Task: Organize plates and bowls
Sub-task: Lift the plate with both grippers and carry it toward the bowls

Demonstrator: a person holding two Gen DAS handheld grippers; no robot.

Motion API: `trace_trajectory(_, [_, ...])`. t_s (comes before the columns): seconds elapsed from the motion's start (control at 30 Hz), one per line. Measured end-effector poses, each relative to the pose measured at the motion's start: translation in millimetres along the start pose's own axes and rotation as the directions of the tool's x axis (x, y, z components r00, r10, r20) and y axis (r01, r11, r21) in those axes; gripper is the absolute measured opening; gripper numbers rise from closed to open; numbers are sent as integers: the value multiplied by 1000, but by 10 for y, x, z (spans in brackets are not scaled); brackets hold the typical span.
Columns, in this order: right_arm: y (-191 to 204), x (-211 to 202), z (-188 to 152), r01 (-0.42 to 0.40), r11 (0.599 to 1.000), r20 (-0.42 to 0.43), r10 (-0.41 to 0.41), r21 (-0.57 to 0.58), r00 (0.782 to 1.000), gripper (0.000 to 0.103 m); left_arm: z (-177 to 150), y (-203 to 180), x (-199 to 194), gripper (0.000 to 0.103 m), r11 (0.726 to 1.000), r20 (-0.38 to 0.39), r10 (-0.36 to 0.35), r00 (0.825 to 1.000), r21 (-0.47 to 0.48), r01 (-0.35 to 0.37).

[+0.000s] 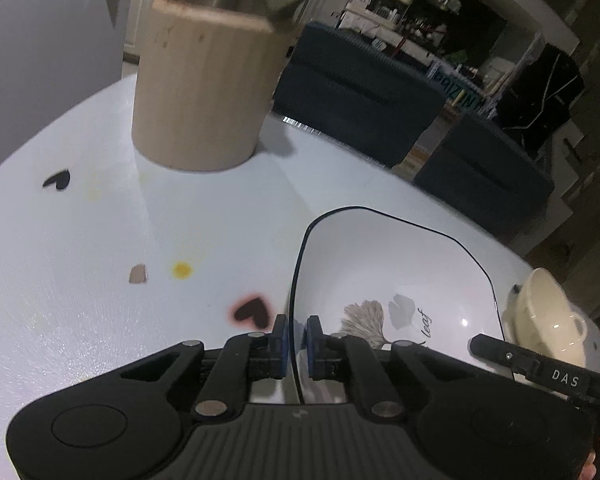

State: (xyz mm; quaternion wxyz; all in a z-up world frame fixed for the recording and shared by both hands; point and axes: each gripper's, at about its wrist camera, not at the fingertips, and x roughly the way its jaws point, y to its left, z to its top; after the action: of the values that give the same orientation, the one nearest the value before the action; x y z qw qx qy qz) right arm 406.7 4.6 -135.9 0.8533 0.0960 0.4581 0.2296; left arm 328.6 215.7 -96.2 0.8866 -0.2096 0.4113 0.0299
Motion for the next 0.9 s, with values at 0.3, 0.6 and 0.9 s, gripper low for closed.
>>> trace_trajectory(0.3, [105,-750,-52,20,999,89,-17,-27,996,10,-72,-348,-564,9,997,69,-67,995,34,65])
trace_trajectory(0.6, [104,-1629,-338,67,997,162,-61,-34,985,10,-312,-750,-1150,8,986,80,-152,985,86,145])
trace_trajectory(0.9, [-61,-2308,-786,141,990,192,-138,-3,972,11,-746,-1161,-1390,8,963,39,-230,972,150,222])
